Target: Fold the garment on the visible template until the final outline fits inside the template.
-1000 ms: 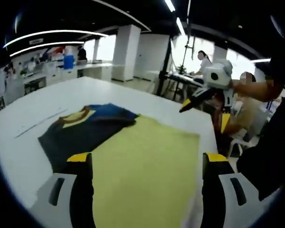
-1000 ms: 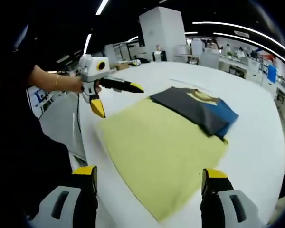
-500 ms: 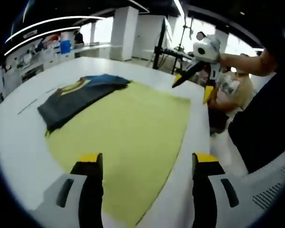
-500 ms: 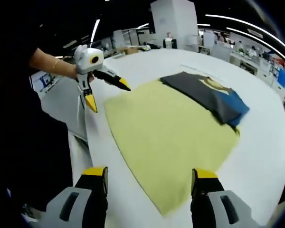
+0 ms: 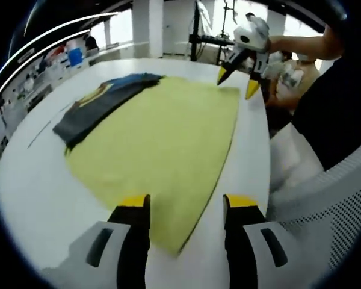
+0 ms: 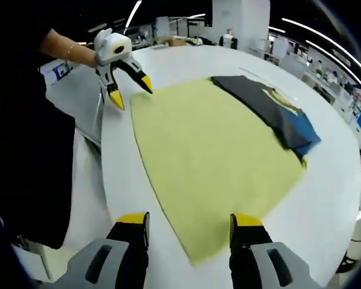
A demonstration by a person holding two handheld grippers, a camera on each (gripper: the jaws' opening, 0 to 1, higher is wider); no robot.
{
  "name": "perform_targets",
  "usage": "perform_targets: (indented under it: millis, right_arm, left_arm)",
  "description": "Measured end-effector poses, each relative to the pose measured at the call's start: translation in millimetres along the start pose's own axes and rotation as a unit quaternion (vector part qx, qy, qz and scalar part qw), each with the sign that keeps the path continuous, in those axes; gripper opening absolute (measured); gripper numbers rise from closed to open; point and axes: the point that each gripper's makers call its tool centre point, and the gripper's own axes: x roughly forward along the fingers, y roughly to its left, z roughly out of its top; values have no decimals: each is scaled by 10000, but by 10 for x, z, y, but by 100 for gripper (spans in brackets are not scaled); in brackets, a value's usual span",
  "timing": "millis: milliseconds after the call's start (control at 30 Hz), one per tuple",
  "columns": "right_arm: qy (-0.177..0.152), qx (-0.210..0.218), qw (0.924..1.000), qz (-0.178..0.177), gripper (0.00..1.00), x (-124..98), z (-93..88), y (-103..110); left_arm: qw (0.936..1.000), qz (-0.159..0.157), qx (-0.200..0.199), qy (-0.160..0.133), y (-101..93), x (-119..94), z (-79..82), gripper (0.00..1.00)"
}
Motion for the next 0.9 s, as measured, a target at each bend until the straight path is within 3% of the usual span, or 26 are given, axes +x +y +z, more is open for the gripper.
perform_targets:
  millis: [200,233,433,700,800,900]
  right_arm:
    - [221,-327,9992,36,39,7,-51,-8]
    - [270,-365,9990,53,37,8,-63,-6]
    - [668,-746,9950,-18,33,38,-181,-58]
    - [633,-691,9956,77,30,45,-163,-86]
    - [623,-623,9961,34,25,49,-150,-127]
    - [627,-559,9965,-12,21,47,-152,-166]
  left_arm:
    - [9987,32,412,297,-13,26,-106,39]
    - [9993,34,317,186,-16,29,-76,38]
    - [9993,90,275,219,29,8,-124,33]
    - [9989,17,324,340,39,13,-115,26]
    - [9976,90,578,375,90,16,-93,26]
    - [9969,164,590,489,161,22,-91,15]
